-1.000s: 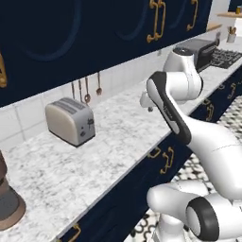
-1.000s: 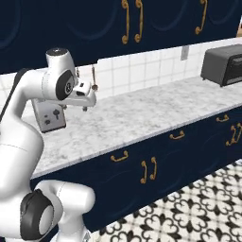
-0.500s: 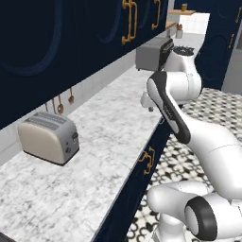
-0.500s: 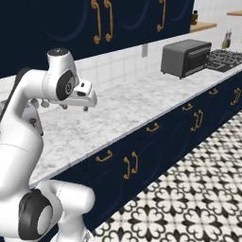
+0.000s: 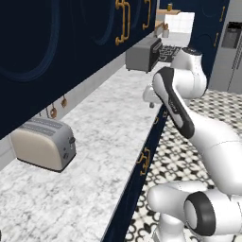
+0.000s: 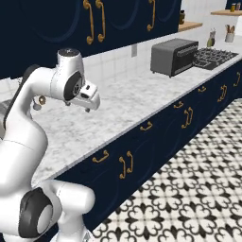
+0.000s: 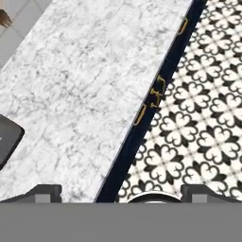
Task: Take a straw from the drawer in front and place it inside the glass cup on the dining counter.
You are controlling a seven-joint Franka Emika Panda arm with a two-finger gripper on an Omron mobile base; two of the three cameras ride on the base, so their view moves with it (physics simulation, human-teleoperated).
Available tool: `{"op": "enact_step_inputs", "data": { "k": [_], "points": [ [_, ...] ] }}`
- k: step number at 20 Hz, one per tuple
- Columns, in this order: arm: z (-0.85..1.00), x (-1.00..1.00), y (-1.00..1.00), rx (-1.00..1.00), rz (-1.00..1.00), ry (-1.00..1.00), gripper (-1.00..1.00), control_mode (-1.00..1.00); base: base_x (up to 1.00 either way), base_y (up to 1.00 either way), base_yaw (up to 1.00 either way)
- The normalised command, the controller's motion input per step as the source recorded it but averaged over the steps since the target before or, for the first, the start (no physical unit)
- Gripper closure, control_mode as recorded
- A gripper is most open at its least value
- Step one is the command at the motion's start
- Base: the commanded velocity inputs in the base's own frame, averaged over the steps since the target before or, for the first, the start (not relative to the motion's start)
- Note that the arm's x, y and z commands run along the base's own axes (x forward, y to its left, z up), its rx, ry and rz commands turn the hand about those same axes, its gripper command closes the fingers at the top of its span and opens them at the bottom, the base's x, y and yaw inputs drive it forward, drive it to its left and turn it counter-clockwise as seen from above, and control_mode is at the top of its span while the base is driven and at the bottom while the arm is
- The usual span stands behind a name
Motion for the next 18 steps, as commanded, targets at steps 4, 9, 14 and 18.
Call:
{"op": "enact_step_inputs", "data": {
  "k": [4,9,14,18],
  "points": [
    [-0.16,0.07,-0.92,0.42,-0.04,0.00,-1.00,-1.00,0.00,0.00,0.00],
    [-0.43,0.11,-0.85,0.46,0.00,0.00,-1.00,-1.00,0.00,0.00,0.00],
    [-0.54,0.03,-0.53,0.43,0.00,0.00,-1.00,-1.00,0.00,0.00,0.00],
    [-0.64,0.00,-0.26,0.40,0.00,-0.07,-1.00,-1.00,0.00,0.00,0.00]
  ]
}}
